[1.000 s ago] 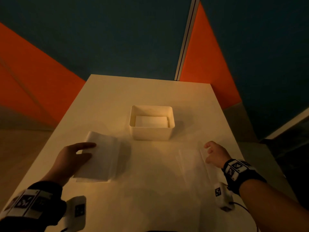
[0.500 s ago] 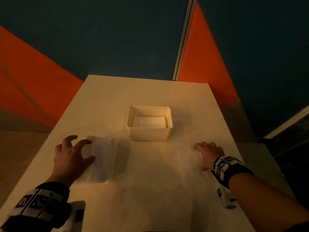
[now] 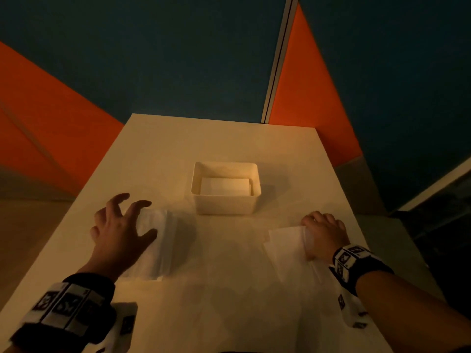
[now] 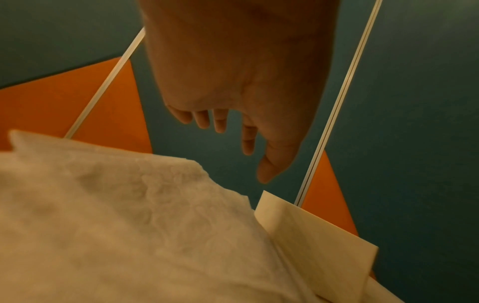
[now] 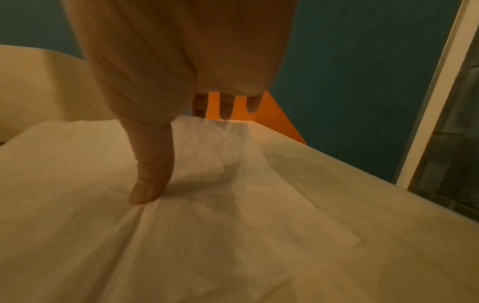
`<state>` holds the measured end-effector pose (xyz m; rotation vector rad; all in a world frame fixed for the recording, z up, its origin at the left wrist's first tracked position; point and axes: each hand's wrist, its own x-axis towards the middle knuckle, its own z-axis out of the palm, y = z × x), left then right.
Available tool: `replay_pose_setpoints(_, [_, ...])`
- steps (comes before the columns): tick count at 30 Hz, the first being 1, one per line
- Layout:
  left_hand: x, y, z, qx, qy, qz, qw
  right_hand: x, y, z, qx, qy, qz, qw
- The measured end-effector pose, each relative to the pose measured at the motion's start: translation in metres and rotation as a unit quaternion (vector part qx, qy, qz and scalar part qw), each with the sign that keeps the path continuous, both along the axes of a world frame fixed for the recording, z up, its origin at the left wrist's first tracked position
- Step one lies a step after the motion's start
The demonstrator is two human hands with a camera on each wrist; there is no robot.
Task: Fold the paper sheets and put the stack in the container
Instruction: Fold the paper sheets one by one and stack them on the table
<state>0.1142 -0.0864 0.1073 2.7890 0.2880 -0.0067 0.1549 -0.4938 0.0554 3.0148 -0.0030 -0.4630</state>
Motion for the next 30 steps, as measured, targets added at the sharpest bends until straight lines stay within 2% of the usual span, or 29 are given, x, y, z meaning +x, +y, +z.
replay_pose_setpoints(7, [0.005,-0.016,-0.001,0.006,0.004,-0.041,0.999,-0.008,-0.002,0.0,0.037,0.003,0.015,0.999])
replay_pose_setpoints(14, [0.002,-0.027,0.003,-0.001,0.018,-0.073,0.997,-0.01,-0.001,0.001,0.007,-0.02,0.032,0.999])
replay_pose_setpoints(17, [0.0,-0.03,0.005,-0.007,0.027,-0.074,0.997,-0.005,0.001,0.012,0.118,-0.009,-0.019,0.993])
replay_pose_setpoints(21, [0.003,-0.036,0.01,-0.068,0.057,-0.091,0.992,0.005,0.007,0.037,0.336,0.052,-0.088,0.936])
replay_pose_setpoints(25, [0.01,-0.047,0.012,-0.226,0.105,-0.124,0.961,0.004,0.024,0.058,0.456,0.105,-0.134,0.873])
replay_pose_setpoints(27, [0.01,-0.058,0.012,-0.304,0.14,-0.12,0.935,0.0,0.034,0.065,0.537,0.107,-0.166,0.82])
replay_pose_setpoints(30, [0.01,-0.074,0.012,-0.38,0.186,-0.111,0.899,-0.007,0.052,0.072,0.658,0.101,-0.202,0.719])
